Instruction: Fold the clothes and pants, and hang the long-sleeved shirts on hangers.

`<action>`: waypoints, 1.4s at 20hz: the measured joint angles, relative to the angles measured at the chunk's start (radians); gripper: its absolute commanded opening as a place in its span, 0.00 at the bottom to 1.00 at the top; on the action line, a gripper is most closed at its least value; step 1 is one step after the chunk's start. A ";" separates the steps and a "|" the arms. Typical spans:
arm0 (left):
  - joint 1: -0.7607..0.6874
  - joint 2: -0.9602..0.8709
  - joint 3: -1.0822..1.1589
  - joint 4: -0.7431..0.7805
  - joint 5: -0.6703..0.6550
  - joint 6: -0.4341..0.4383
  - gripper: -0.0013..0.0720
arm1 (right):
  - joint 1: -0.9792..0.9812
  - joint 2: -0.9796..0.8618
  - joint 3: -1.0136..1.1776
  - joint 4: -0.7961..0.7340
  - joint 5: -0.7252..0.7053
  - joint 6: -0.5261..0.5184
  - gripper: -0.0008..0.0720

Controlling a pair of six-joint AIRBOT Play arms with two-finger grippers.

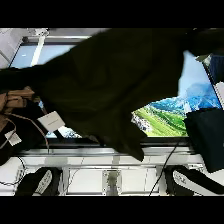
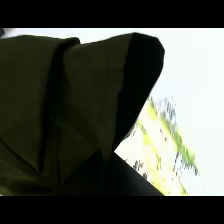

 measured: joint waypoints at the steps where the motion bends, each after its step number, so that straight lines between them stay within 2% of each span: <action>1: -0.003 -0.049 -0.032 0.008 0.043 0.006 0.06 | 0.005 -0.051 -0.028 0.002 -0.020 -0.023 0.02; 4: -0.026 -0.228 -0.091 0.023 0.226 0.017 0.06 | 0.030 -0.211 -0.079 0.003 -0.137 -0.095 0.02; 10: -0.163 -0.547 -0.122 0.043 0.635 0.064 0.06 | 0.068 -0.457 -0.105 -0.008 -0.495 -0.171 0.02; 14: -0.221 -0.587 -0.096 0.044 0.816 0.101 0.06 | 0.059 -0.487 -0.055 -0.014 -0.544 -0.217 0.02; 17: -0.233 -0.534 -0.079 0.080 0.817 0.118 0.06 | 0.060 -0.467 -0.003 -0.048 -0.433 -0.240 0.02; 21: -0.238 -0.422 -0.133 0.214 0.660 0.116 0.06 | 0.091 -0.390 -0.051 -0.172 -0.231 -0.223 0.01; 24: -0.239 -0.319 -0.268 0.329 0.554 0.064 0.06 | 0.132 -0.267 -0.258 -0.227 -0.163 -0.203 0.02; 28: -0.239 -0.190 -0.423 0.411 0.497 0.035 0.06 | 0.192 -0.043 -0.615 -0.251 -0.168 -0.168 0.02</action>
